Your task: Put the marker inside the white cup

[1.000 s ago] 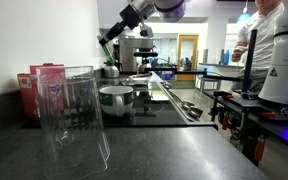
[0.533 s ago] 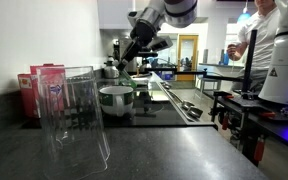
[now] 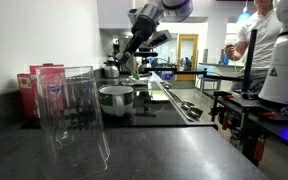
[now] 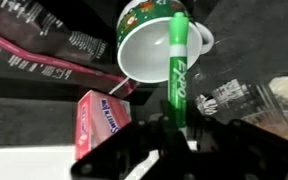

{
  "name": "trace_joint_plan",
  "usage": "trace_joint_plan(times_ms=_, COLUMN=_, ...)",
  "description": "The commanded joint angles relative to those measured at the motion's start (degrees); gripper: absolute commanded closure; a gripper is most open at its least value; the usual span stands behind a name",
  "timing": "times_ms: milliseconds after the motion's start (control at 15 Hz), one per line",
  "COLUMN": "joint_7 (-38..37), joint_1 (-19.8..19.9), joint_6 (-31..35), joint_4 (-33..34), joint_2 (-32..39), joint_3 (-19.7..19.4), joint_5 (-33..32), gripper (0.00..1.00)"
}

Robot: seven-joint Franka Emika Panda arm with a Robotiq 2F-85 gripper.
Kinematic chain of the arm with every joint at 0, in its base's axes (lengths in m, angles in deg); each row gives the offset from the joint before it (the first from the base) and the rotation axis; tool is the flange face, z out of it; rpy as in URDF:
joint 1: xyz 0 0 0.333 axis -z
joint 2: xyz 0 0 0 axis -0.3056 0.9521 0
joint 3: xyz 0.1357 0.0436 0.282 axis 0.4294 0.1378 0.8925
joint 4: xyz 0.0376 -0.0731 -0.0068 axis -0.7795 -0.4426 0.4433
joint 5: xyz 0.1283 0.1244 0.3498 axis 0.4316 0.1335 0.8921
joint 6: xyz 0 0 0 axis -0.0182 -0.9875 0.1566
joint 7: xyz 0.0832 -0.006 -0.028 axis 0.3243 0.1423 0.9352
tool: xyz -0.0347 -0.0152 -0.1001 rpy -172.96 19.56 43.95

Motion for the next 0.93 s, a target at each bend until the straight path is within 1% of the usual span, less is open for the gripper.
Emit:
trace_joint_plan(times_ms=0, joint_7=4.58, joint_1=4.61, joint_6=-13.64, joint_4=1.27, joint_2=-1.63, joint_3=2.42, joint_5=-2.86, gripper=0.95)
trace_joint_plan(times_ms=67, joint_7=5.33, joint_1=5.64, joint_6=-16.55, joint_4=1.94, joint_2=-1.37, joint_3=2.85, joint_5=-5.44, gripper=0.95)
trace_joint_plan(times_ms=200, joint_7=8.86, joint_1=5.54, joint_6=-20.88, joint_4=3.93, joint_2=-1.52, joint_3=2.08, joint_5=-5.96, gripper=0.95)
trace_joint_plan(times_ms=333, joint_7=13.60, joint_1=4.99, joint_6=-23.59, joint_4=5.91, joint_2=-0.78, joint_3=1.16, joint_5=-5.44, gripper=0.95)
trace_joint_plan(times_ms=467, joint_7=17.50, joint_1=4.75, joint_6=-27.35, joint_4=7.64, joint_2=-1.01, joint_3=0.99, joint_5=-3.96, gripper=0.95)
trace_joint_plan(times_ms=533, joint_7=19.91, joint_1=4.36, joint_6=-29.84, joint_4=9.30, joint_2=0.63, joint_3=0.54, joint_5=-3.26, gripper=0.95)
trace_joint_plan(times_ms=600, joint_7=21.42, joint_1=4.01, joint_6=-32.10, joint_4=10.01, joint_2=-0.05, joint_3=0.18, joint_5=-2.44, gripper=0.95)
trace_joint_plan(times_ms=733, joint_7=25.49, joint_1=2.64, joint_6=-37.42, joint_4=12.97, joint_2=1.99, joint_3=-1.88, joint_5=-1.06, gripper=0.95)
trace_joint_plan(times_ms=800, joint_7=27.22, joint_1=1.93, joint_6=-40.49, joint_4=14.23, joint_2=1.25, joint_3=-2.99, joint_5=-0.21, gripper=0.95)
trace_joint_plan(times_ms=867, joint_7=29.36, joint_1=0.60, joint_6=-43.02, joint_4=15.79, joint_2=1.94, joint_3=-4.86, joint_5=0.42, gripper=0.95)
